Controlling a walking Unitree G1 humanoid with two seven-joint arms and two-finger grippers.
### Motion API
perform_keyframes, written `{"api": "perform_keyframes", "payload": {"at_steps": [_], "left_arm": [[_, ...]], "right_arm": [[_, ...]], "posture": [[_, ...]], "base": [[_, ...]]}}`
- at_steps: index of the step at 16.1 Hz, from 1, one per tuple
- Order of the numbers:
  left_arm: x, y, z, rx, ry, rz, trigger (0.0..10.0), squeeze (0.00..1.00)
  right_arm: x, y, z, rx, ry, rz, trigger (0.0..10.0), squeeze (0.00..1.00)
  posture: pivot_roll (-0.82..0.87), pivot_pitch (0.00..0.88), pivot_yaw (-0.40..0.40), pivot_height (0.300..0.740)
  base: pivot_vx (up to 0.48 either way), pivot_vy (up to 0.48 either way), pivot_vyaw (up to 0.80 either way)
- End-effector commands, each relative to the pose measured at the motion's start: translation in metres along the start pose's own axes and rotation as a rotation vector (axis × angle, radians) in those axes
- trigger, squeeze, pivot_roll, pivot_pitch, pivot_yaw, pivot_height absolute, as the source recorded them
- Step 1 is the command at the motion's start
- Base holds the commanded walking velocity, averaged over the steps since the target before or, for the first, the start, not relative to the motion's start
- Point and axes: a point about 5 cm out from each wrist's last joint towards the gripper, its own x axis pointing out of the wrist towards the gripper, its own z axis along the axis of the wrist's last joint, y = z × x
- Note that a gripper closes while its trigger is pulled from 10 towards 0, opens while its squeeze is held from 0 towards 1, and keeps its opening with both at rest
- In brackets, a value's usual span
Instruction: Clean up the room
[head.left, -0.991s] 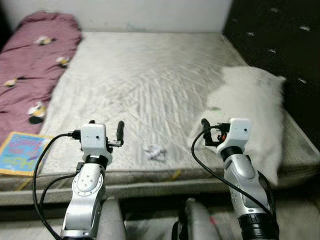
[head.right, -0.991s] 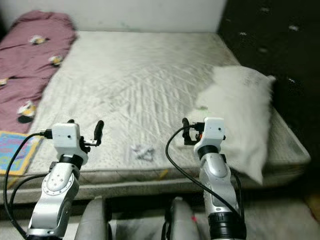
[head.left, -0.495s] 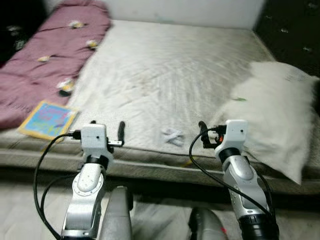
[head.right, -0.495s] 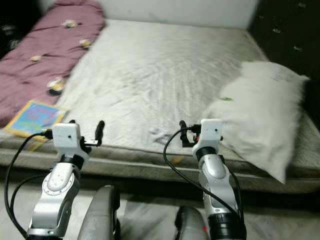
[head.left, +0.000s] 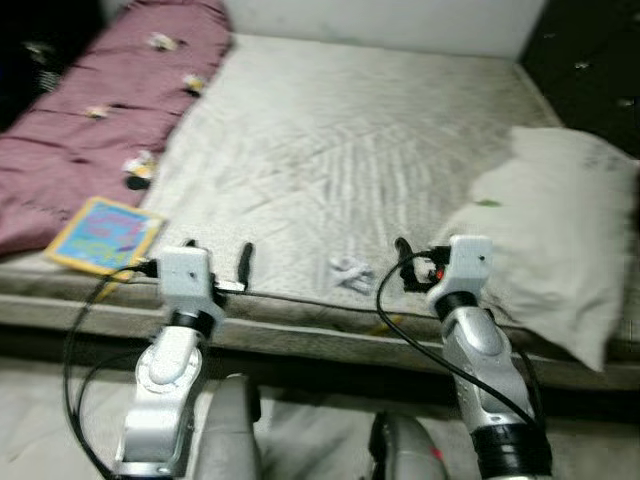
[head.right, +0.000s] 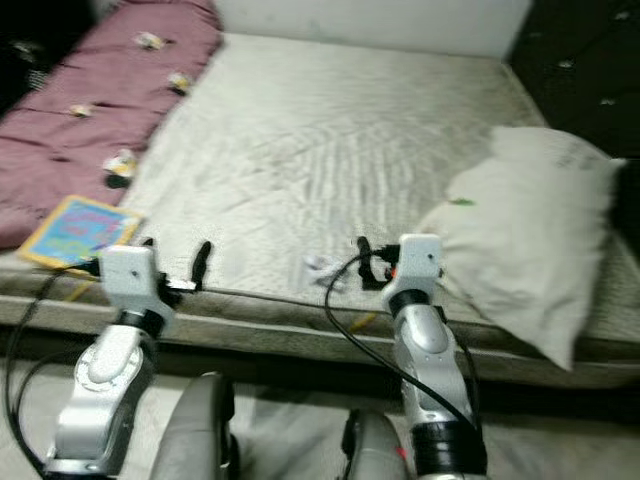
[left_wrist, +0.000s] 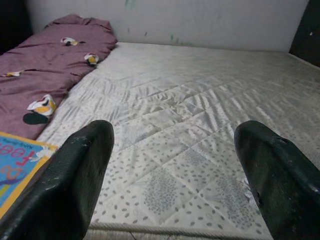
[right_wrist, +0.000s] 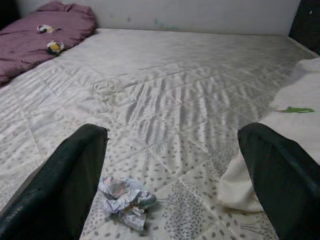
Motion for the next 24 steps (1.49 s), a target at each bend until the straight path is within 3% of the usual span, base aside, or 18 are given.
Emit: {"api": "perform_keyframes", "payload": {"at_steps": [1, 10, 12, 19, 24], "left_arm": [[0.001, -0.002, 0.002, -0.006, -0.005, -0.014, 10.0, 0.0], [0.003, -0.003, 0.003, -0.008, 0.0, -0.017, 10.0, 0.0], [0.003, 0.001, 0.004, 0.022, -0.008, 0.037, 10.0, 0.0], [0.003, 0.007, 0.011, 0.011, 0.008, 0.126, 10.0, 0.0], [-0.002, 0.005, 0.007, 0.023, 0.029, 0.111, 10.0, 0.0]], "right_arm": [[0.0, -0.004, 0.002, -0.004, -0.006, -0.016, 10.0, 0.0], [0.002, -0.003, 0.002, -0.013, -0.008, -0.006, 10.0, 0.0], [0.004, -0.002, 0.003, -0.01, -0.007, 0.0, 10.0, 0.0], [0.007, 0.003, 0.003, -0.006, -0.004, 0.033, 10.0, 0.0], [0.011, 0.007, 0.001, -0.01, 0.017, 0.069, 10.0, 0.0]], "posture": [[0.03, 0.032, -0.045, 0.633], [0.03, 0.034, -0.047, 0.633], [0.04, 0.036, -0.05, 0.633], [0.07, 0.068, -0.061, 0.563], [0.06, 0.074, -0.059, 0.533]], "base": [[0.307, 0.0, 0.0], [0.302, 0.0, 0.0], [0.0, 0.0, 0.0], [0.0, 0.0, 0.0], [0.0, 0.0, 0.0]]}}
